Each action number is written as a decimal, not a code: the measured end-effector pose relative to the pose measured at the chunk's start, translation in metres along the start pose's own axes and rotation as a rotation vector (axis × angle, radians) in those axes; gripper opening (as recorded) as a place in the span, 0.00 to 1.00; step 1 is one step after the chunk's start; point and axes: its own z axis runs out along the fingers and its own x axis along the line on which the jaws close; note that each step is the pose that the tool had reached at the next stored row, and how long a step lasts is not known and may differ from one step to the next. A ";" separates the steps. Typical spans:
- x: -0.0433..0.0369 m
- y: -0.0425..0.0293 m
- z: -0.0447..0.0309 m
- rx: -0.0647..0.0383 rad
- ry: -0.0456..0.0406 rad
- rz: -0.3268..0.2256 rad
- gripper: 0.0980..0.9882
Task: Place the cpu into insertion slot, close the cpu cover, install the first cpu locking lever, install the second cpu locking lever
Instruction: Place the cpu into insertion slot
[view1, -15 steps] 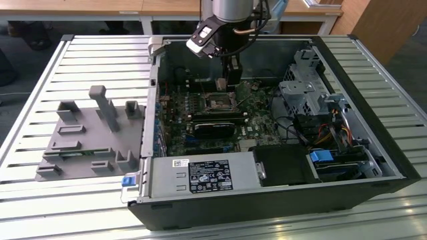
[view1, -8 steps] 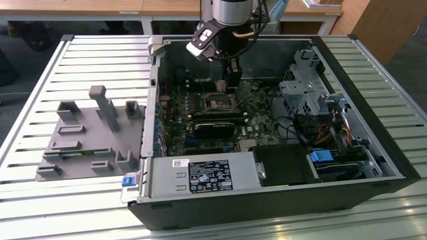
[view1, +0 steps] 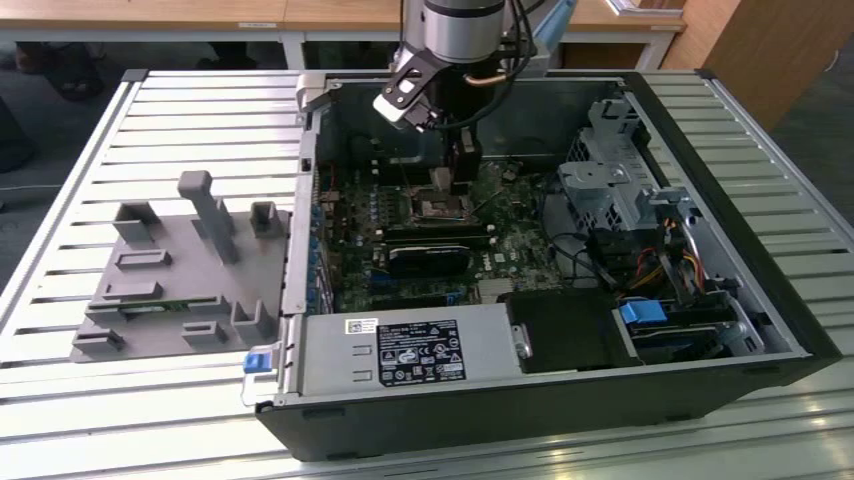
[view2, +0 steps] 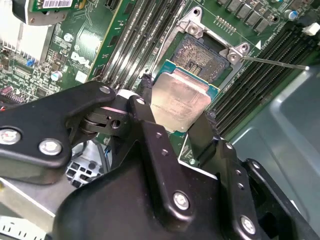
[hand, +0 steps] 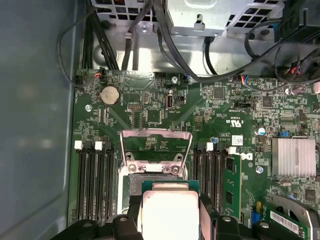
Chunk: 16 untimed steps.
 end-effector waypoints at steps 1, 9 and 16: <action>0.0001 -0.0001 0.0011 0.000 0.0001 0.000 0.50; 0.0005 -0.0007 0.0103 0.000 0.0198 0.001 0.50; 0.0011 -0.0080 0.0209 0.000 0.0203 -0.004 0.50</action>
